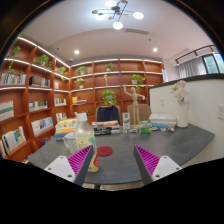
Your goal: Pour water
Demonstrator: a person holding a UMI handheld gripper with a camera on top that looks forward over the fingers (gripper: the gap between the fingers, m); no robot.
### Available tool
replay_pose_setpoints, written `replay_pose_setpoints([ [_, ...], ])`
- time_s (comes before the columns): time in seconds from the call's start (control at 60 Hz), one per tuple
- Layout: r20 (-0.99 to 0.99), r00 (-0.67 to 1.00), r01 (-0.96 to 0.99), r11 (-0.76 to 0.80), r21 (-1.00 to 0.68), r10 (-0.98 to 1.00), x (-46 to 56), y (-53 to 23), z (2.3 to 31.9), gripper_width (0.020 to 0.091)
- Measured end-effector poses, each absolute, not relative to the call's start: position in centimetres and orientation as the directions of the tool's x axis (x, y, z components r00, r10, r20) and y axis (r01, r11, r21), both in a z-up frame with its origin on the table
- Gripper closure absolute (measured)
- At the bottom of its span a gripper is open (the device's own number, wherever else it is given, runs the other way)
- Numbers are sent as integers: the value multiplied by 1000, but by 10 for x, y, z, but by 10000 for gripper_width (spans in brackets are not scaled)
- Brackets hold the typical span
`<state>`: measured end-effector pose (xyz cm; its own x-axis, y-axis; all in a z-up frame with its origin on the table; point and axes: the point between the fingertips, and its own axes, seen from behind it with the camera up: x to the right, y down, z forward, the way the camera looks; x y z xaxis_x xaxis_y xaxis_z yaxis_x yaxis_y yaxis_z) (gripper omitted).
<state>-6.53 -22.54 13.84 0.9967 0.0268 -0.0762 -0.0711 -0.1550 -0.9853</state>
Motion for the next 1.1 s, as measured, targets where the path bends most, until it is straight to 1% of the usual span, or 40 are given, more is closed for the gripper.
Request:
replay_pose_setpoints([
  [0.05, -77, 996, -69, -158, -985, 44, -78, -232, 123, 277],
  [0.133, -87, 993, -75, -143, -987, 83, -106, -227, 110, 279],
  [0.217, -83, 989, -62, -165, -984, 123, -133, -213, 96, 279],
  [0.317, -46, 991, -26, -154, -988, 125, -149, -189, 90, 267],
  [0.433, 16, 999, 22, -131, -991, 51, -146, -157, 86, 263],
  [0.583, -11, 1000, -9, -118, -993, 13, -152, -128, 90, 267],
  [0.617, -13, 1000, -13, -120, -993, 2, -150, -124, 91, 279],
  [0.65, -14, 1000, -15, -119, -993, -11, -148, -120, 93, 299],
  [0.683, -14, 1000, -17, -113, -993, -22, -146, -118, 95, 337],
  [0.733, -23, 999, -26, -86, -996, -36, -142, -117, 103, 424],
  [0.783, -15, 999, -17, -74, -997, -37, -145, -114, 104, 510],
  [0.8, -10, 999, -12, -75, -997, -31, -147, -113, 103, 522],
  [0.817, -6, 1000, -8, -80, -997, -27, -149, -113, 102, 592],
  [0.85, 6, 1000, 4, -83, -997, -25, -151, -112, 101, 594],
  [0.917, 29, 999, 27, -85, -996, -15, -152, -111, 103, 643],
  [0.967, 31, 999, 30, -87, -996, -16, -153, -111, 102, 702],
  [0.983, 31, 999, 30, -87, -996, -15, -154, -111, 102, 705],
  [1.0, 35, 999, 34, -86, -996, -13, -155, -110, 102, 736],
  [1.033, 41, 999, 40, -87, -995, -11, -155, -110, 103, 739],
  [1.05, 46, 999, 45, -87, -995, -8, -156, -111, 102, 755],
  [1.1, 51, 999, 51, -86, -995, -3, -157, -110, 102, 756],
])
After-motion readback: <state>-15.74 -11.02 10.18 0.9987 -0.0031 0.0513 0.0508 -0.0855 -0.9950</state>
